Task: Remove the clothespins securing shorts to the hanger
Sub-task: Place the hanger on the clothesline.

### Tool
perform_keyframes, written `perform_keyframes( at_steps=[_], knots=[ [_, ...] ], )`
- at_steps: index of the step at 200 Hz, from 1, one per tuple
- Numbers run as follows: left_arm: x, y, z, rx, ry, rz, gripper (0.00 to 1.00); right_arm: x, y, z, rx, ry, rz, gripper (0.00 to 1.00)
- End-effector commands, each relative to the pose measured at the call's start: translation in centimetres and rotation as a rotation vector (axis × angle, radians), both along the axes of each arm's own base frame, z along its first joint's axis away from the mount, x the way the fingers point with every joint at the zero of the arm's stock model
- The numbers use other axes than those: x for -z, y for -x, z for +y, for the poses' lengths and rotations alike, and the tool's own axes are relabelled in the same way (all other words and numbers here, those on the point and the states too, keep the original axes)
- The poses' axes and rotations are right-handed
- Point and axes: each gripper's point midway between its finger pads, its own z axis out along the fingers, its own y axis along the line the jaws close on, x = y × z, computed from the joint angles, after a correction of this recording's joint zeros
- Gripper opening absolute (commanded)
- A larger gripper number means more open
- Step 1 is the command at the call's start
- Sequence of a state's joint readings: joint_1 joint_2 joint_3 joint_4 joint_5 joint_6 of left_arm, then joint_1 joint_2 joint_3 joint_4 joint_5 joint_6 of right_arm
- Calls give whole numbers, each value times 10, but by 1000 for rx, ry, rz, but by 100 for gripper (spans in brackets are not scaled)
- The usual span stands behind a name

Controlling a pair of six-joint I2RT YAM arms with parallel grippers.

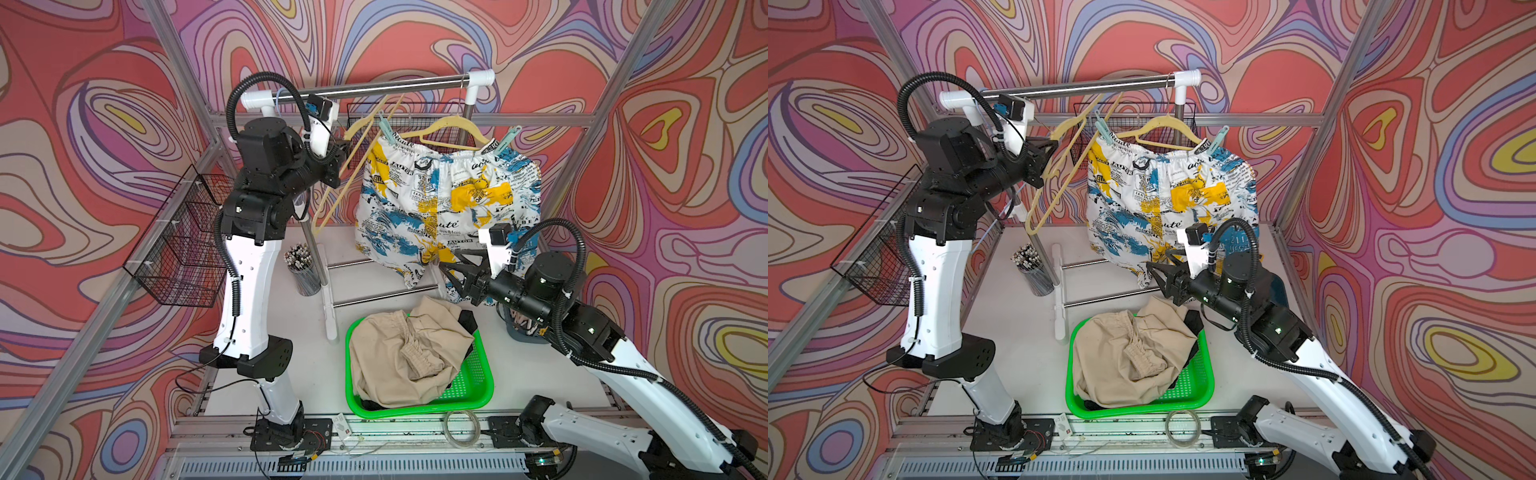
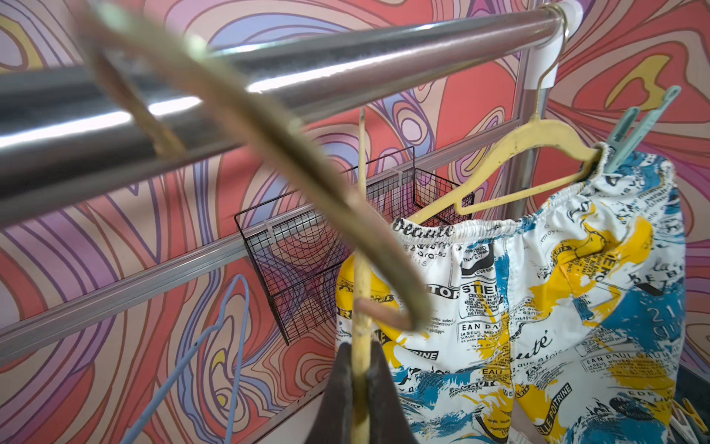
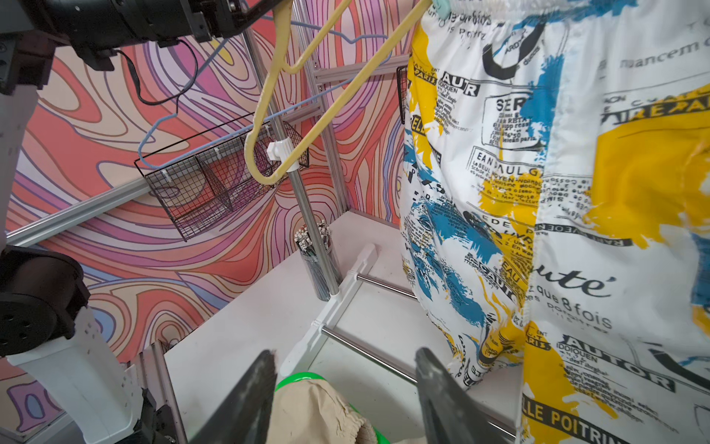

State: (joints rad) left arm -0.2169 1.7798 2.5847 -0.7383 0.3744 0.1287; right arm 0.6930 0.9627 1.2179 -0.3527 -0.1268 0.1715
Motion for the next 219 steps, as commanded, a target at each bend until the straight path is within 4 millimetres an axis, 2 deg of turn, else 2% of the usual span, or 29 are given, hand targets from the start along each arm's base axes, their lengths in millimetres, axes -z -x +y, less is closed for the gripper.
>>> perform_keyframes(
  at_steps=[1,53,151,219],
  knots=[
    [-37,12,7,105,85,-109,0,-2,1,-6,21,-12,-5,60],
    [-38,5,10,182,99,-126,0,0,-1,-6,29,-21,8,59],
    [-41,-20,35,251,204,-103,0,9,-11,2,26,-21,39,59],
    [-23,-33,34,268,220,-34,0,14,-15,6,24,-18,51,59]
  ],
)
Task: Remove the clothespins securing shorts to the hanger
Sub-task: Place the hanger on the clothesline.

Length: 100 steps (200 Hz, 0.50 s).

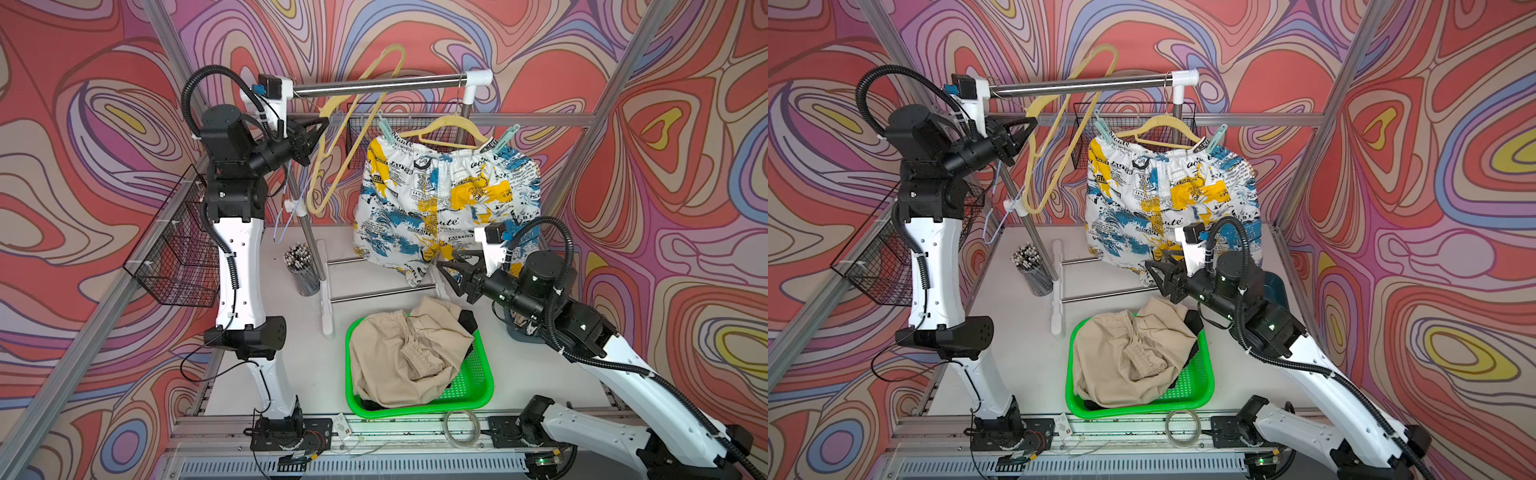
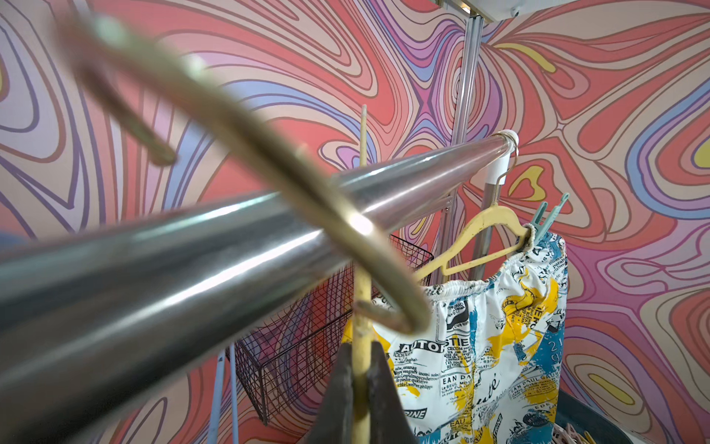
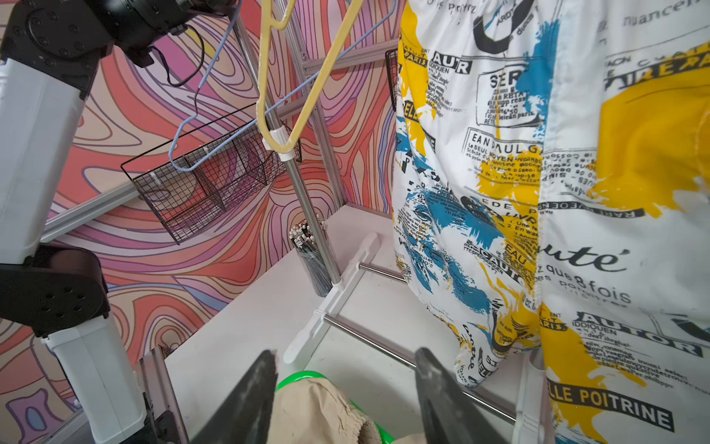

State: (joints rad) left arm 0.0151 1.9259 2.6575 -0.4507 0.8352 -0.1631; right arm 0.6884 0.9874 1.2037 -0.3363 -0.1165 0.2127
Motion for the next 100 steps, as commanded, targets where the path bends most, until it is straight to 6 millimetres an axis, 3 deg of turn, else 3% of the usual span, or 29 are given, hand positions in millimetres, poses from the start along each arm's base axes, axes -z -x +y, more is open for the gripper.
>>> perform_keyframes(
  at_steps=[1,100],
  knots=[
    [-2,-1,1,21,9,-6,0,3,-5,2,4,-5,5,59],
    [24,6,5,-21,-47,103,0,7,-8,4,-2,-8,21,59]
  ],
)
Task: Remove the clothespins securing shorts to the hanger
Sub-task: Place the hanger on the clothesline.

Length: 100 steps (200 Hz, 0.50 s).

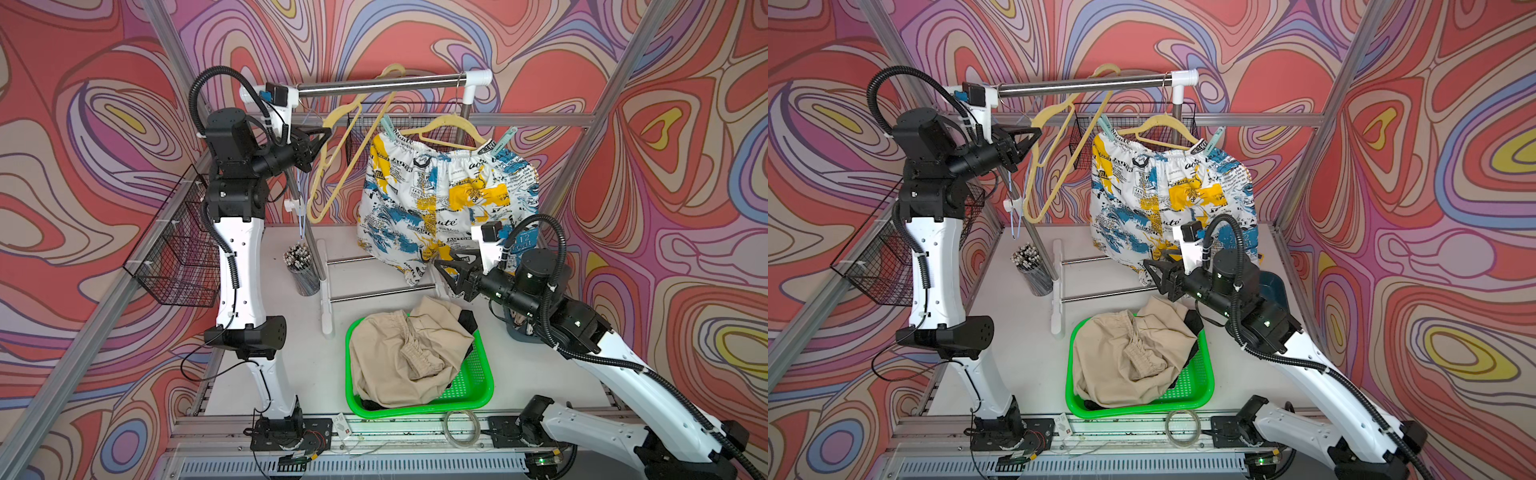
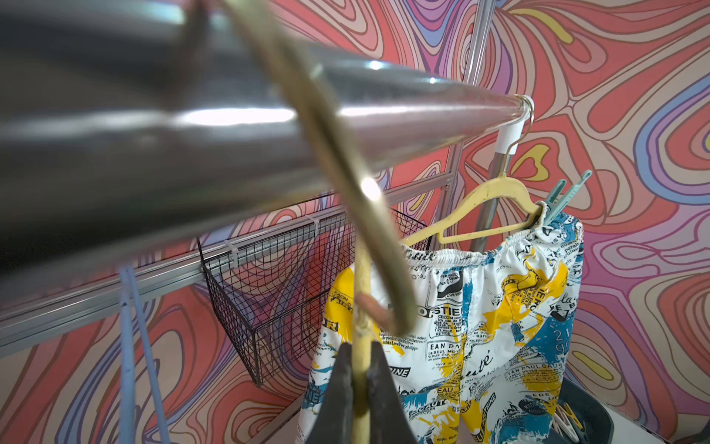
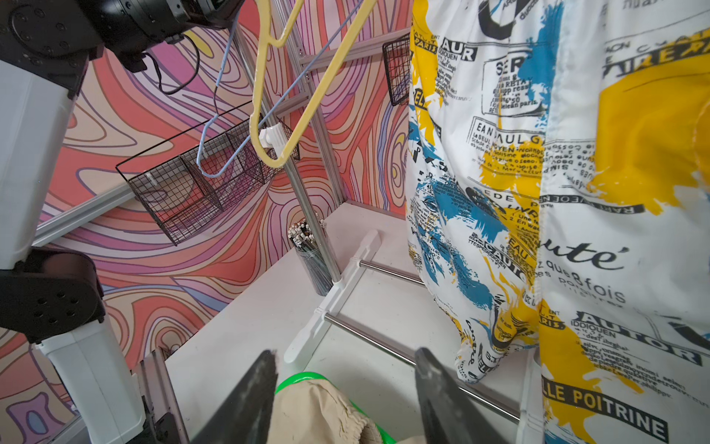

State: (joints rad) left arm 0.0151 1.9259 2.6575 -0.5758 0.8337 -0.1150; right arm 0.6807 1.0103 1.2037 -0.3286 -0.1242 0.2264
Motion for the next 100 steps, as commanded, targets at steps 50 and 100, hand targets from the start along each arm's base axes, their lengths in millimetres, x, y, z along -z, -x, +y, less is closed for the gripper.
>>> perform_keyframes(
  at_steps=[50,100],
  knots=[
    [7,19,10,-109,-35,37,3,5,-2,0,-1,-4,4,59],
    [5,44,5,-151,-33,52,24,7,-3,0,-6,-4,5,59]
  ],
)
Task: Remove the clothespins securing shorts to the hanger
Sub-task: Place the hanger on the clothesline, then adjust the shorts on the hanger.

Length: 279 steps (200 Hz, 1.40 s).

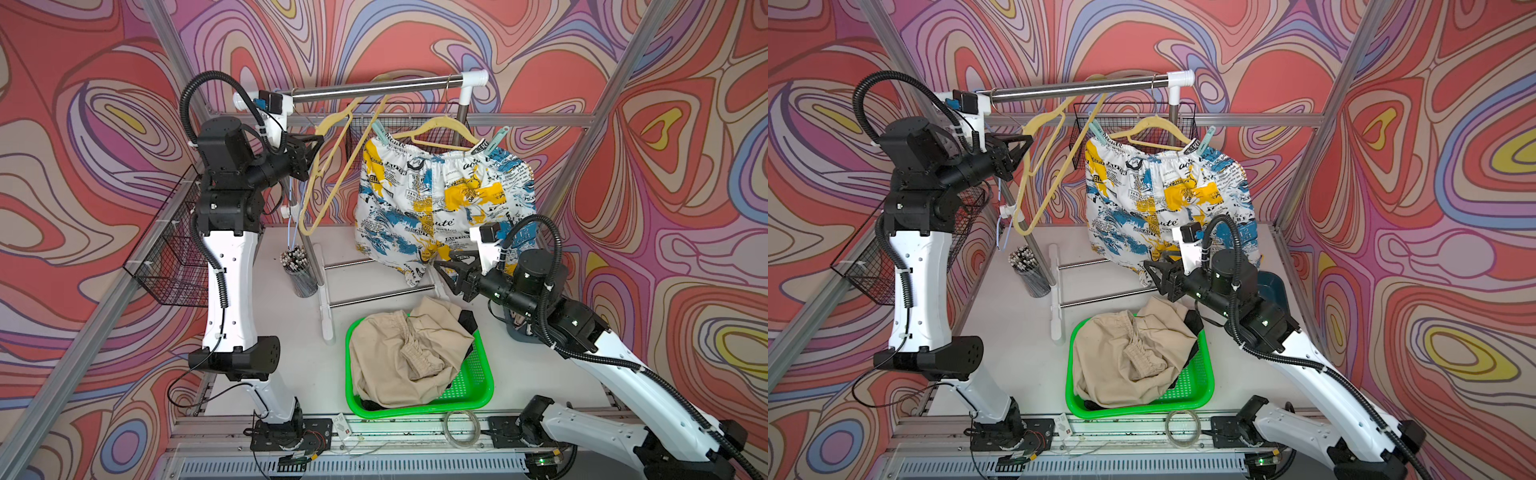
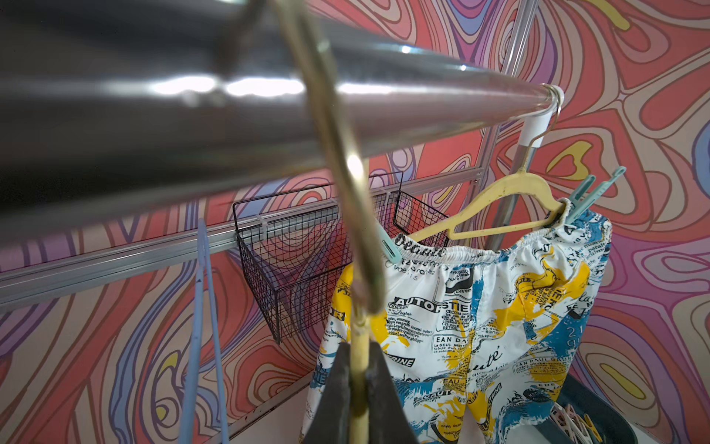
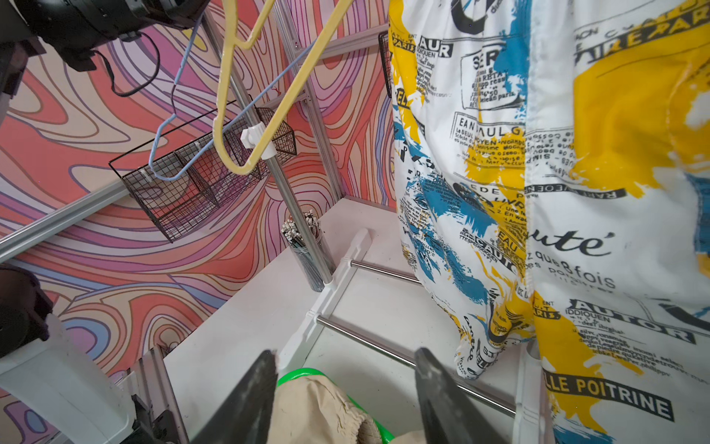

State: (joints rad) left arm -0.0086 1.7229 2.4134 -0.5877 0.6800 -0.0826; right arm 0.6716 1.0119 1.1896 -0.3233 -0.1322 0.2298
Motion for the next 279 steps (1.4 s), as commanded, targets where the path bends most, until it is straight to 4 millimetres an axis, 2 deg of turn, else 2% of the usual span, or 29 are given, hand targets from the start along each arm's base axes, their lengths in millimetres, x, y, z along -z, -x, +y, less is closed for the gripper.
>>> perform_keyframes(
  at_steps=[1,15,47,82,109,154,184,213,243,279],
  knots=[
    [3,16,-4,-21,-14,21,25,1,-1,1,-8,-8,-6,59],
    [0,19,-7,-26,-2,22,36,1,-1,1,-10,-8,-5,59],
    [-9,23,-11,-55,17,5,57,1,0,-1,-7,-11,-3,59],
    [-25,31,-10,-102,66,-19,69,0,2,-3,-2,-15,-5,59],
    [-32,42,0,-184,83,-16,78,1,1,-4,0,-14,-4,59],
    [-25,52,11,-248,108,7,80,-1,-2,-2,-2,-14,-14,59],
    [-22,61,11,-240,137,-13,80,-17,-8,6,-21,-31,-53,59],
    [-29,79,12,-234,158,-42,79,-27,-24,33,-88,-42,-55,59],
    [-34,99,9,-197,180,-78,73,-41,-49,63,-141,-78,-70,59],
    [-31,112,2,-143,173,-84,72,-62,-94,103,-174,-119,-95,58]
  ],
)
